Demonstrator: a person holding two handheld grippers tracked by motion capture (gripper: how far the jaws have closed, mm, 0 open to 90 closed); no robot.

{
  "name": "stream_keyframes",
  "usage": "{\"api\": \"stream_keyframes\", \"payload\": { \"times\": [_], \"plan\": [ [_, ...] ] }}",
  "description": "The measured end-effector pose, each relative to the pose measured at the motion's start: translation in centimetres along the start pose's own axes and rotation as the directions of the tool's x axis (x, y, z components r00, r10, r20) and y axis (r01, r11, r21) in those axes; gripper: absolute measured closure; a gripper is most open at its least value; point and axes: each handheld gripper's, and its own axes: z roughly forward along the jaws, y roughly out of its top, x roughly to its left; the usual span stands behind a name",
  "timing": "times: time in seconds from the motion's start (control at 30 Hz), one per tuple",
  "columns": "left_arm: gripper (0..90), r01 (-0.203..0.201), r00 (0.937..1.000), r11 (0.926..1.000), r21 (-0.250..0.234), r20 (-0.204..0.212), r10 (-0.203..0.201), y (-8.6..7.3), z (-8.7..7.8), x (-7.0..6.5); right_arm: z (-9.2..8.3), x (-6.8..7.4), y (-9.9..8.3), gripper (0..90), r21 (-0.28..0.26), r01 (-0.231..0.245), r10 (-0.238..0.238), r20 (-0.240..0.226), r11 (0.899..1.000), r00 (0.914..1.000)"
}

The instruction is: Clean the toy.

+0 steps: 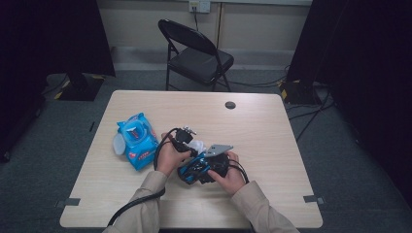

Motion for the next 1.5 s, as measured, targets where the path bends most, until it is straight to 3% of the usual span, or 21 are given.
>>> {"api": "stream_keyframes", "payload": {
  "times": [0.2, 0.47, 0.6, 0.77, 0.83, 0.97, 1.03, 1.13, 1.33, 1.5],
  "plan": [
    [82.8, 0.018, 0.9995, 0.9994, -0.03, -0.025, -0.018, -0.3, -1.4, 0.4, 0.0, 0.0, 0.0, 9.9, -0.004, 0.0, 0.0, 0.0, 1.0, 1.0],
    [79.4, 0.024, 0.9997, 0.9997, -0.003, -0.007, -0.024, -0.5, -1.2, 0.5, 0.0, 0.0, -0.1, 9.9, -0.006, -0.001, 0.001, -0.001, 1.0, 1.0],
    [72.1, 0.028, 0.9994, 0.9994, -0.02, -0.022, -0.028, -0.5, -1.4, 0.6, 0.0, 0.0, -0.1, 9.9, -0.006, -0.001, 0.001, -0.001, 1.0, 1.0],
    [61.4, 0.057, 0.9958, 0.9942, -0.091, -0.066, -0.063, -0.2, -2.1, 0.8, 0.0, 0.0, -0.1, 9.9, -0.005, -0.001, 0.001, -0.001, 1.0, 1.0],
    [56.5, 0.038, 0.9953, 0.9937, -0.105, -0.085, -0.047, 0.0, -1.8, 0.9, 0.0, 0.0, -0.1, 9.9, -0.005, -0.001, 0.001, -0.001, 1.0, 1.0],
    [54.5, 0.018, 0.9938, 0.9961, -0.087, -0.107, -0.027, 0.0, -0.4, 0.8, 0.0, 0.0, -0.1, 9.9, -0.005, -0.001, 0.001, -0.001, 1.0, 1.0],
    [55.6, 0.019, 0.9938, 0.9971, -0.074, -0.108, -0.027, 0.0, 0.2, 0.8, 0.0, 0.0, -0.1, 9.9, -0.005, -0.001, 0.001, -0.001, 1.0, 1.0],
    [53.7, -0.021, 0.9948, 0.9975, -0.068, -0.101, 0.014, 0.2, 0.9, 0.6, 0.0, 0.0, -0.1, 9.9, -0.005, -0.001, 0.001, -0.001, 1.0, 1.0],
    [73.4, -0.028, 0.9971, 0.9982, -0.052, -0.072, 0.025, 0.4, 1.1, 0.0, 0.0, 0.0, -0.1, 9.9, -0.004, 0.0, 0.0, 0.0, 1.0, 1.0],
    [81.8, -0.063, 0.9966, 0.9979, -0.012, -0.053, 0.063, 0.4, 0.9, -0.6, 0.0, 0.0, -0.1, 9.9, -0.007, -0.001, 0.001, 0.0, 1.0, 1.0]
  ]
}}
